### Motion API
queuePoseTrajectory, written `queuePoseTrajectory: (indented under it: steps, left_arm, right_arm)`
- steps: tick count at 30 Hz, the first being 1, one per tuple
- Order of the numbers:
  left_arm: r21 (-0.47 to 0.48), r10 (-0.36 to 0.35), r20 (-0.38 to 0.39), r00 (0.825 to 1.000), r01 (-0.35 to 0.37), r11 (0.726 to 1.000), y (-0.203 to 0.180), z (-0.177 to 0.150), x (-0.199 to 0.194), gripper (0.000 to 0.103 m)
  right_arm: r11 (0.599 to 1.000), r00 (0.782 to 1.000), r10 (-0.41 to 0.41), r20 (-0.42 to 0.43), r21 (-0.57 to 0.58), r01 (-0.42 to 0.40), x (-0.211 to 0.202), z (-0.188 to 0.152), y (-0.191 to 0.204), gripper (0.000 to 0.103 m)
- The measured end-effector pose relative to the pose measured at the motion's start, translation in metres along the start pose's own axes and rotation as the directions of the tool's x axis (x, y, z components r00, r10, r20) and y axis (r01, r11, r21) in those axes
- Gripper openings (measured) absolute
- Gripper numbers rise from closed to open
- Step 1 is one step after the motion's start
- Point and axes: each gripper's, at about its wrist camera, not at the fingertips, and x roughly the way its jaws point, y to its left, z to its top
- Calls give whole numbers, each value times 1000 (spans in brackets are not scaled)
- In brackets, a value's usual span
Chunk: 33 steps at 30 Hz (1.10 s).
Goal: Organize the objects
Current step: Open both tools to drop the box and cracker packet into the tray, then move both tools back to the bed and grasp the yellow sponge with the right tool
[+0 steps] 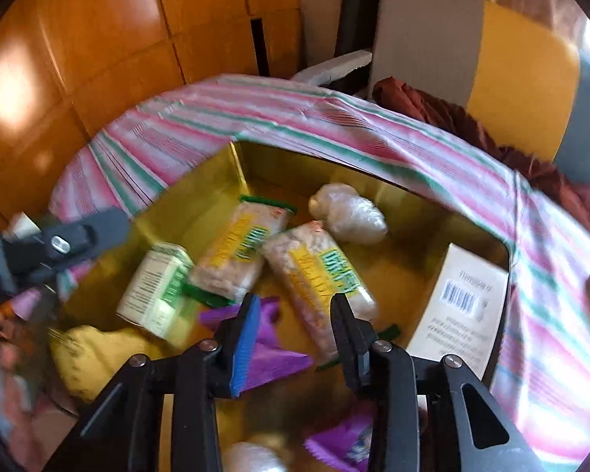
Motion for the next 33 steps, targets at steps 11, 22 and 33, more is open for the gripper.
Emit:
queuePoseTrajectory:
  steps: [11,22,33]
  left_arm:
    - [138,-81,-39,996,85,987,-47,-27,2,63]
    - [251,-160,-112,981,183,950,-99,-68,2,63]
    - [352,-177,-174,969,228,908,-149,-98,5,63]
  right_arm:
    - [993,991,-76,112,101,65,-63,-20,-41,46]
    - [967,977,-181,117,204,154,-98,-55,-105,59]
    - [935,958,-267,109,271,229,-110,-90,-156,68]
